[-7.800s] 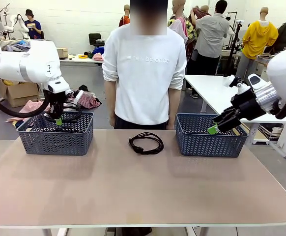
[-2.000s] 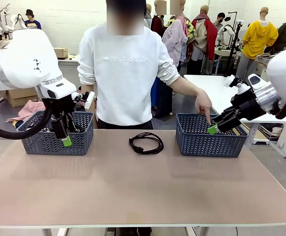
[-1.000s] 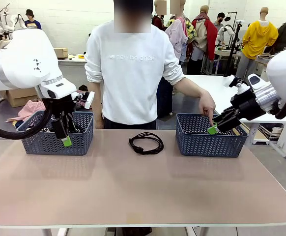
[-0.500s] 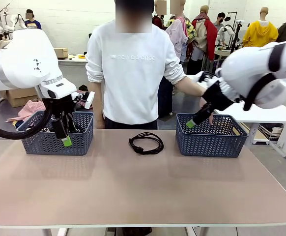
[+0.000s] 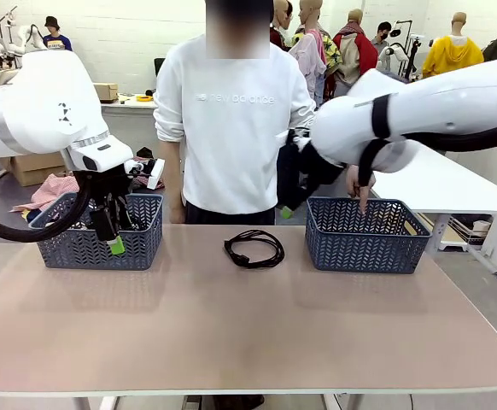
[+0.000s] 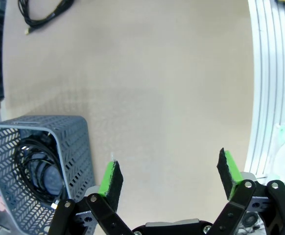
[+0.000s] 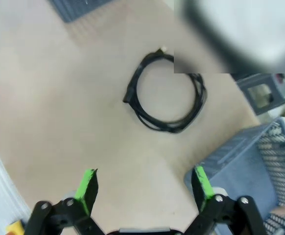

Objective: Organize the cables according to human instructions.
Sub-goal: Pick up a bundle of cables and place it in the basket indicated by the human.

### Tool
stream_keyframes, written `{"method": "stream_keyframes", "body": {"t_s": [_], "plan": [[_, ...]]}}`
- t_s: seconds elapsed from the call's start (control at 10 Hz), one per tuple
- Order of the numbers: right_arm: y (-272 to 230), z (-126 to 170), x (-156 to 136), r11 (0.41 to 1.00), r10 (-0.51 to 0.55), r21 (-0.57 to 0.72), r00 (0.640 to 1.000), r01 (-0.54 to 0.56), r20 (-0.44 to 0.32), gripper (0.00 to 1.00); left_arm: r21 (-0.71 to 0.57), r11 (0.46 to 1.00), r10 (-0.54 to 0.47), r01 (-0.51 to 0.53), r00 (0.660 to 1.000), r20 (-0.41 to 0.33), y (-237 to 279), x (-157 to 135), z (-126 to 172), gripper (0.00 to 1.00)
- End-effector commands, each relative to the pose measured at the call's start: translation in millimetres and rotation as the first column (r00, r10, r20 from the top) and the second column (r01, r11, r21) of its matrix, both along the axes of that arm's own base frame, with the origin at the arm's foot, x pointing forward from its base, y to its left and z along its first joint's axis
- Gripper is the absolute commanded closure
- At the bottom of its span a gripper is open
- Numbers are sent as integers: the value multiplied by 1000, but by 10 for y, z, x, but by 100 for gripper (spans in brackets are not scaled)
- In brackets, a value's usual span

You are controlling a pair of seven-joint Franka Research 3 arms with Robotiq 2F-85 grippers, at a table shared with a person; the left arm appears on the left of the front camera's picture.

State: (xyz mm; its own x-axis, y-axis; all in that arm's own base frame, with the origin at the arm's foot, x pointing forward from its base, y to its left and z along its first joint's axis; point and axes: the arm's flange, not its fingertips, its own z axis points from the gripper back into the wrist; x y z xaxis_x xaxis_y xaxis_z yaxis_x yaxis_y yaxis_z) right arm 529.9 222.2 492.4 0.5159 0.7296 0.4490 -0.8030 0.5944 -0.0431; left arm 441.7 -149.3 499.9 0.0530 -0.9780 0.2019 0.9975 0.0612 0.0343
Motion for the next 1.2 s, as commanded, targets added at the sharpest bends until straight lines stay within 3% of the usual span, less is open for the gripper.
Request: {"method": "stream_keyframes", "body": {"t_s": [0.0,0.4,0.5,0.6,1.1], "plan": [[339,3,260,998,0,-61,999,-3,-41,0,5,1000,7,-7,1000,5,24,18,16,0],[769,-179,678,989,-33,-148,993,16,-115,0,5,1000,7,-7,1000,5,24,18,16,0],[799,-109,653,993,-19,-120,995,7,-100,0,5,1000,7,-7,1000,5,24,18,16,0],[673,-318,537,992,0,-127,995,-12,-95,0,5,1000,7,-7,1000,5,24,18,16,0],[673,-318,537,992,0,-127,995,-12,-95,0,5,1000,7,-7,1000,5,24,18,16,0]]}}
